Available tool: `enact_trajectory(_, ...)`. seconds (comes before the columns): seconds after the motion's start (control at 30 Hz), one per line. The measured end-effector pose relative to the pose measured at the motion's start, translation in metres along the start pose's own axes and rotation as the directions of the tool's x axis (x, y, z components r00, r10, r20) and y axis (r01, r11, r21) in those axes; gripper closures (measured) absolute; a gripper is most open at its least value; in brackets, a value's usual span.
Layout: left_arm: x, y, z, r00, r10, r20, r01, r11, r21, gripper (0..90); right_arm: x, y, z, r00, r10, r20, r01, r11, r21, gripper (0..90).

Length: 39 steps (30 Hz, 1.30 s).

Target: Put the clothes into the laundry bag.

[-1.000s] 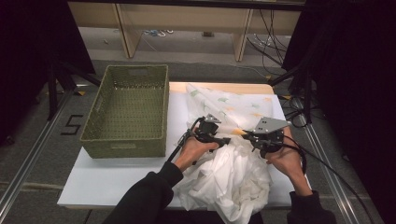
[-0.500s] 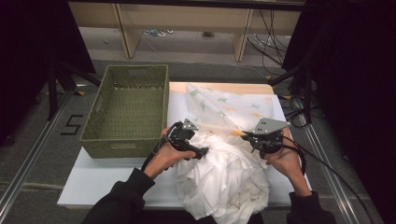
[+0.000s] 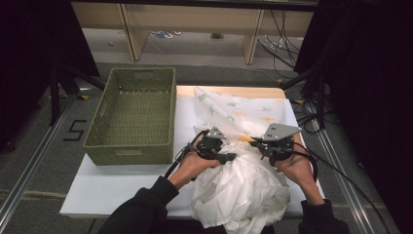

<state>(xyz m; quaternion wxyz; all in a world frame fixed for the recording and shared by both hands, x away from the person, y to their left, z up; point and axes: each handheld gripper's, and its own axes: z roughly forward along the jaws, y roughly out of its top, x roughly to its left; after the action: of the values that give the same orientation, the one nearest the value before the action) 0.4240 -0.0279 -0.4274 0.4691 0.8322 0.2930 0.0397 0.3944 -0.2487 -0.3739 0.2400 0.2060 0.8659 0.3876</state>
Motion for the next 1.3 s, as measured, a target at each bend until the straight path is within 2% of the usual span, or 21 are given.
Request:
enact_trajectory(0.07,0.013,0.006,0.015,0.9983,0.013,-0.057,-0.014,0.9998,-0.012,71.0,0.001,0.002,-0.005,1.0000,0.004,-0.007,-0.005,1.000,-0.009,89.9)
enact_trajectory(0.1,0.013,0.006,0.015,0.9983,0.013,-0.057,-0.014,0.9998,-0.012,71.0,0.001,0.002,-0.005,1.0000,0.004,-0.007,-0.005,1.000,-0.009,89.9)
enact_trajectory(0.13,0.028,0.006,0.023,0.9932,-0.018,-0.115,0.017,0.9998,-0.007,71.0,0.000,0.003,-0.007,1.0000,-0.001,-0.004,0.001,1.000,-0.017,89.9)
enact_trajectory(0.23,0.043,0.004,0.028,0.9872,-0.087,-0.134,0.083,0.9959,-0.036,70.1,0.000,0.003,-0.008,1.0000,0.000,0.004,0.000,1.000,-0.018,89.9)
enact_trajectory(0.3,0.046,0.000,0.030,0.9859,-0.104,-0.131,0.099,0.9941,-0.043,67.8,-0.001,0.001,-0.006,1.0000,0.000,-0.002,0.000,1.000,-0.007,89.9)
enact_trajectory(0.33,0.044,-0.001,0.028,0.9859,-0.097,-0.137,0.092,0.9950,-0.039,58.7,-0.001,-0.001,-0.004,1.0000,0.006,-0.008,-0.006,1.000,-0.002,89.9)
enact_trajectory(0.37,0.042,-0.002,0.026,0.9878,-0.085,-0.131,0.082,0.9963,-0.027,58.7,-0.001,-0.001,-0.004,1.0000,0.006,-0.008,-0.006,1.000,-0.002,89.9)
enact_trajectory(0.4,0.037,-0.003,0.014,0.9880,-0.059,-0.142,0.058,0.9982,-0.011,44.2,-0.001,-0.002,-0.003,0.9999,0.012,-0.008,-0.012,1.000,0.003,89.9)
enact_trajectory(0.43,0.037,-0.003,0.014,0.9880,-0.059,-0.142,0.058,0.9982,-0.011,38.6,-0.001,-0.002,-0.003,0.9999,0.012,-0.008,-0.012,1.000,0.003,89.9)
enact_trajectory(0.47,0.033,-0.005,-0.003,0.9887,-0.063,-0.135,0.061,0.9979,-0.019,31.1,-0.002,-0.004,-0.003,1.0000,0.008,-0.005,-0.008,1.000,0.003,89.9)
enact_trajectory(0.53,0.029,-0.006,-0.014,0.9896,-0.076,-0.122,0.074,0.9970,-0.023,26.5,-0.003,-0.004,-0.003,0.9999,0.012,-0.002,-0.012,1.000,0.005,89.9)
enact_trajectory(0.57,0.025,-0.011,-0.030,0.9941,-0.030,-0.104,0.029,0.9995,-0.008,19.8,-0.004,-0.004,-0.003,1.0000,0.007,0.003,-0.007,1.000,0.002,89.9)
enact_trajectory(0.7,0.022,-0.023,-0.042,0.9980,-0.012,-0.062,0.013,0.9996,0.027,15.7,-0.003,-0.005,-0.003,0.9999,0.016,0.003,-0.016,1.000,0.008,89.9)
enact_trajectory(0.77,0.022,-0.033,-0.039,0.9997,-0.012,-0.019,0.013,0.9985,0.053,15.6,-0.003,-0.004,-0.003,0.9998,0.021,0.005,-0.021,1.000,0.007,89.9)
enact_trajectory(0.8,0.024,-0.036,-0.035,0.9999,0.016,0.007,-0.016,0.9968,0.078,15.4,-0.002,-0.004,-0.002,0.9999,0.013,0.006,-0.013,1.000,0.010,89.9)
enact_trajectory(0.93,0.024,-0.040,-0.005,0.9999,0.014,0.002,-0.014,0.9944,0.105,15.0,-0.002,-0.003,-0.002,1.0000,0.005,0.004,-0.005,1.000,0.008,89.8)
enact_trajectory(1.0,0.020,-0.039,0.007,0.9992,0.032,0.023,-0.034,0.9944,0.101,43.0,0.000,-0.004,0.000,1.0000,0.004,0.006,-0.004,1.000,0.018,89.9)
enact_trajectory(1.03,0.017,-0.037,0.013,0.9982,0.054,0.026,-0.056,0.9940,0.094,43.0,0.000,-0.004,0.000,1.0000,0.004,0.006,-0.004,1.000,0.018,89.9)
enact_trajectory(1.1,0.012,-0.033,0.018,0.9992,0.018,0.036,-0.019,0.9984,0.052,66.5,0.000,-0.005,0.001,1.0000,0.007,0.002,-0.007,1.000,0.024,89.9)
enact_trajectory(1.13,0.005,-0.027,0.015,0.9989,0.035,0.032,-0.035,0.9991,0.024,74.2,-0.002,-0.005,0.000,0.9999,0.013,0.002,-0.013,1.000,0.015,89.9)
enact_trajectory(1.3,-0.011,-0.004,0.006,0.9991,0.041,0.010,-0.041,0.9978,-0.052,77.2,-0.002,-0.001,-0.011,1.0000,0.008,0.004,-0.008,1.000,-0.019,89.9)
